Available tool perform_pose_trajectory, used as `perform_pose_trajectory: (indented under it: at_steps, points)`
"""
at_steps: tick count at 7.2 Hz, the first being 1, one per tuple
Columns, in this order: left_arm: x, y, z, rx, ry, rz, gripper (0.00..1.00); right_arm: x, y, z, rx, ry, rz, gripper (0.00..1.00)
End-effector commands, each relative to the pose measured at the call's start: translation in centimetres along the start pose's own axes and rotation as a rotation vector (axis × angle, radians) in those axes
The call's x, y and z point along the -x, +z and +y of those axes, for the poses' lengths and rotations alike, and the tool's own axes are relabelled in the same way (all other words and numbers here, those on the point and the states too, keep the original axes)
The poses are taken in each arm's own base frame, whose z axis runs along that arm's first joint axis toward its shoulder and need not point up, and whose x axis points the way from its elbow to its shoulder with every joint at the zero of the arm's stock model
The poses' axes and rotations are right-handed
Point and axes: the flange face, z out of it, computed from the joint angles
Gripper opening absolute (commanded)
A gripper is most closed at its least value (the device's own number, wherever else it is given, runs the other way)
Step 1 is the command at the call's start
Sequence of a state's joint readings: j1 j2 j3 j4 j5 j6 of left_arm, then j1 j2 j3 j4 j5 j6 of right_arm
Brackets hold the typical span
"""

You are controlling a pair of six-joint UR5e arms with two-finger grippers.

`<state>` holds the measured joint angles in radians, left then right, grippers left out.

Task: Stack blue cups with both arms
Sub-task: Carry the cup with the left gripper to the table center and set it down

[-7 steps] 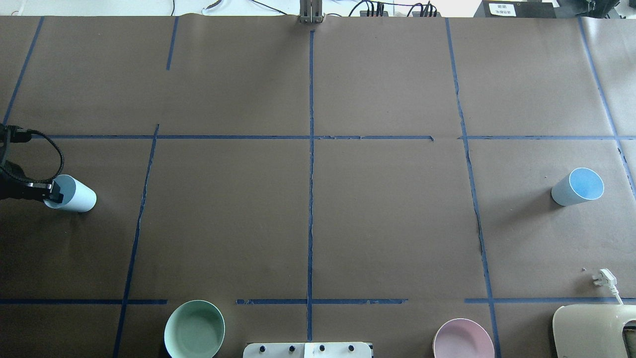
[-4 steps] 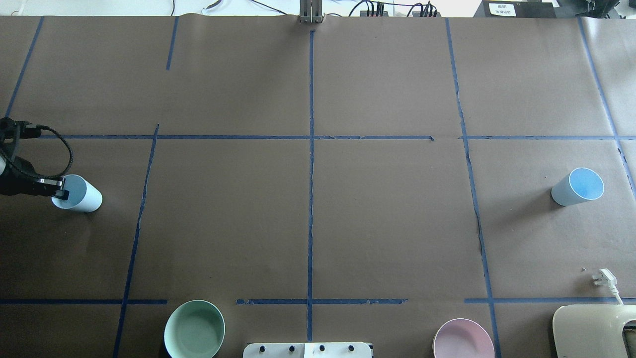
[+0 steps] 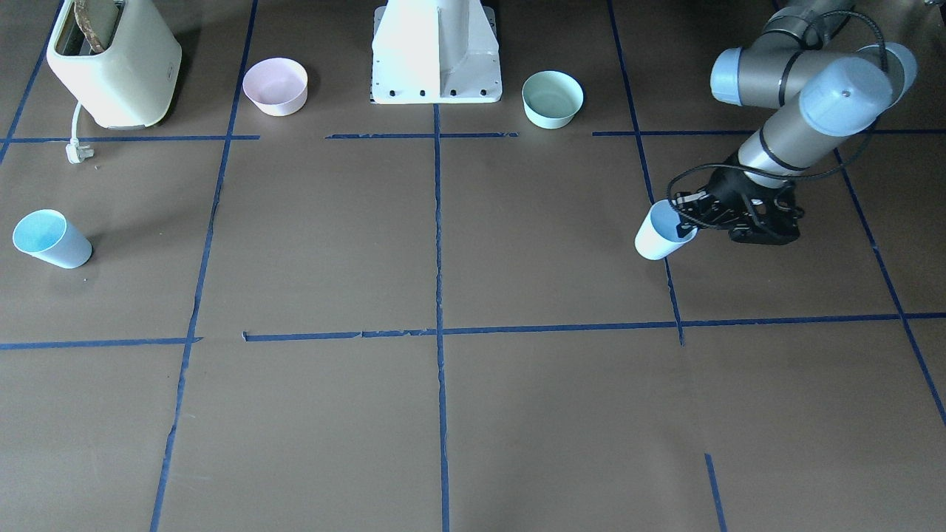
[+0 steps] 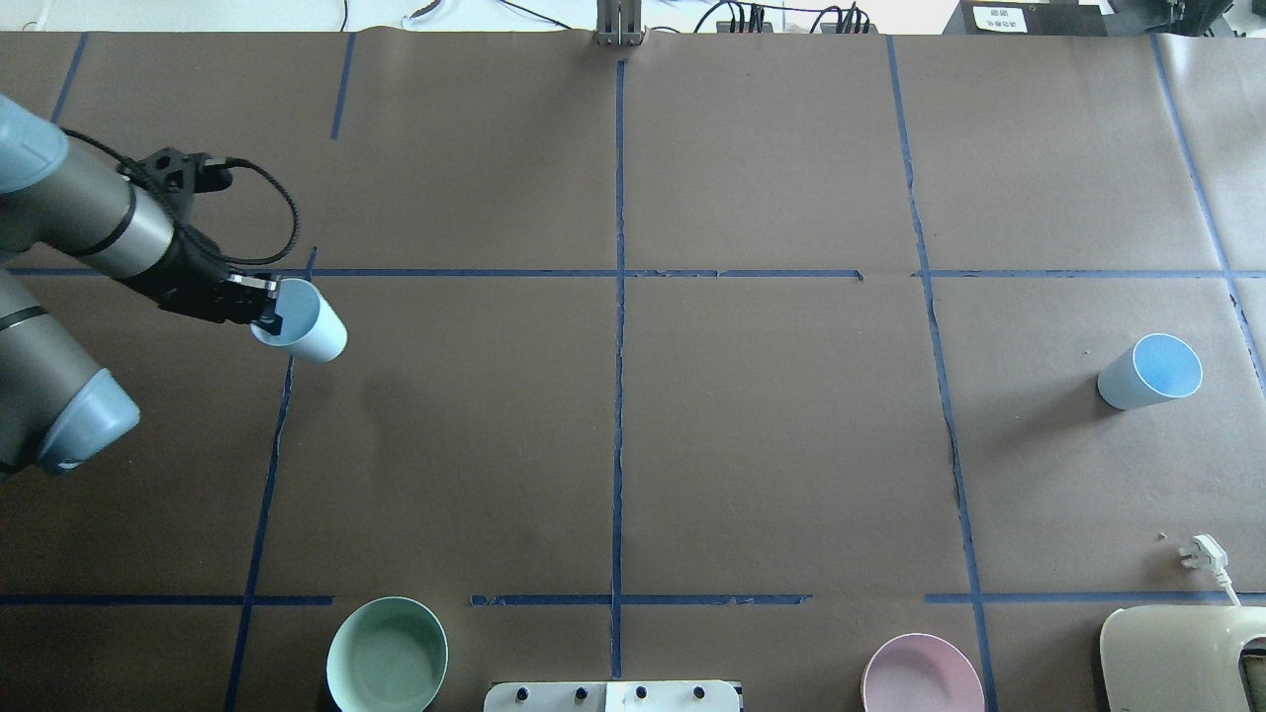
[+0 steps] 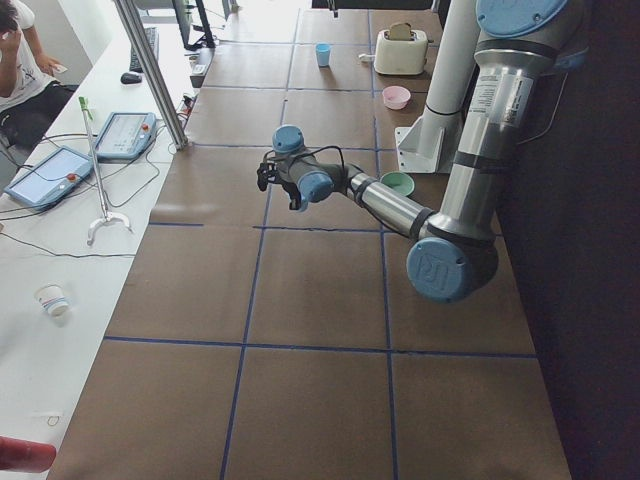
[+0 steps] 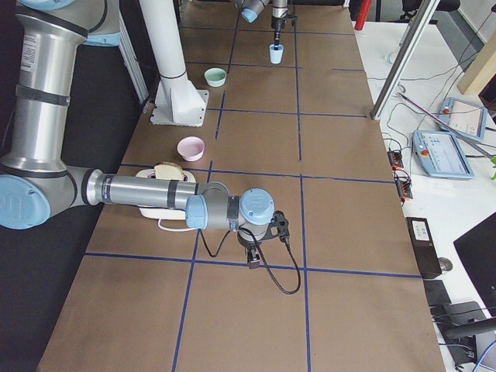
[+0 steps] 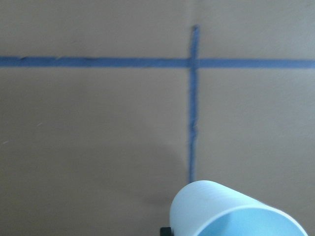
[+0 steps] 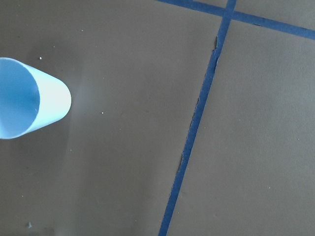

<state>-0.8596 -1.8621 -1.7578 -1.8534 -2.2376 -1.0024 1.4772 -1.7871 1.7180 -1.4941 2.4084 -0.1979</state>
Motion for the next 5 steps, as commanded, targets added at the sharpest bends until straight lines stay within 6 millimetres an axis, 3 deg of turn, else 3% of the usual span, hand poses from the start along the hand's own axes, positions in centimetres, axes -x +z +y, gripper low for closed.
perform_pose_trajectory:
  at_steps: [1,2,3,4,5]
  points:
    - [-15.3,4.5,2.0,-0.021,-0.068,-0.022,0.0,0.0,0.0,0.0,0.0,0.003,0.0,1.0]
    - [-22.1,7.7,1.4,-0.05,-0.118,-0.039,0.0,0.0,0.0,0.0,0.0,0.005,0.0,1.0]
    - [-27.5,10.1,1.7,-0.061,-0.129,-0.05,0.0,0.0,0.0,0.0,0.0,0.006,0.0,1.0]
    - [-29.4,10.9,2.3,-0.068,-0.123,-0.049,0.0,0.0,0.0,0.0,0.0,0.008,0.0,1.0]
    - [-31.2,9.8,2.2,-0.074,-0.119,-0.03,0.0,0.0,0.0,0.0,0.0,0.008,0.0,1.0]
